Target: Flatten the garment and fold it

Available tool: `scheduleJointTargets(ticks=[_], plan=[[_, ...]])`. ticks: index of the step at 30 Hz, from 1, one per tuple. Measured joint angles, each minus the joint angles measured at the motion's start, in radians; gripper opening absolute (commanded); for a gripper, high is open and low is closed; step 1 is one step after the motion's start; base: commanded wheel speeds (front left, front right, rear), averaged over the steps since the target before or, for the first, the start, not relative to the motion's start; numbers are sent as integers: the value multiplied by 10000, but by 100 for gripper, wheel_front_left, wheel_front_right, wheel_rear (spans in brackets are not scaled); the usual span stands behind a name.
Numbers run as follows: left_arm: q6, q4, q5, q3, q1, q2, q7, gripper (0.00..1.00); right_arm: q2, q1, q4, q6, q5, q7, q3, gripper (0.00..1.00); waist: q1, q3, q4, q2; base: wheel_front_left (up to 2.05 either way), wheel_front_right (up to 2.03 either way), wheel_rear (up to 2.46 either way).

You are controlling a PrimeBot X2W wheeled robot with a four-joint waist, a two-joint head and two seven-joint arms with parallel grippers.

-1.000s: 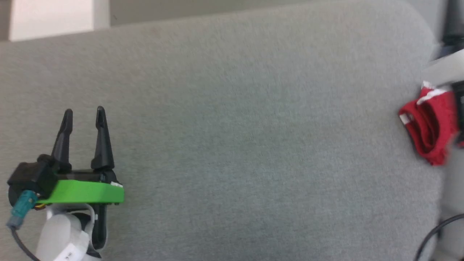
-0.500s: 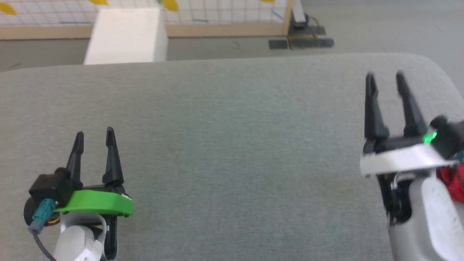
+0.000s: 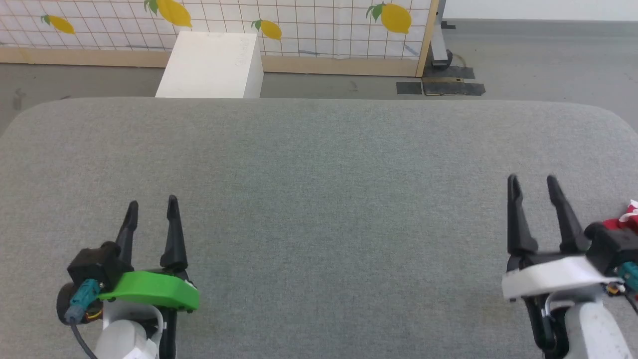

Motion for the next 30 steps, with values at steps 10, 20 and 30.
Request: scheduleJointTargets(ticks=[10,20,30], plan=[[-10,520,353,-263,73,-31,0,100,2,500,439,0,36,0,244,100,0,53,-85,0,0,0,0],[-13,531,368,-282,63,-29,13,0,0,500,439,2,88,6,238,0,0,71,-87,0,0,0,0],[2,397,447,-307,66,-35,194,0,0,500,349,2,-8,184,261,0,1,17,-114,0,0,0,0]])
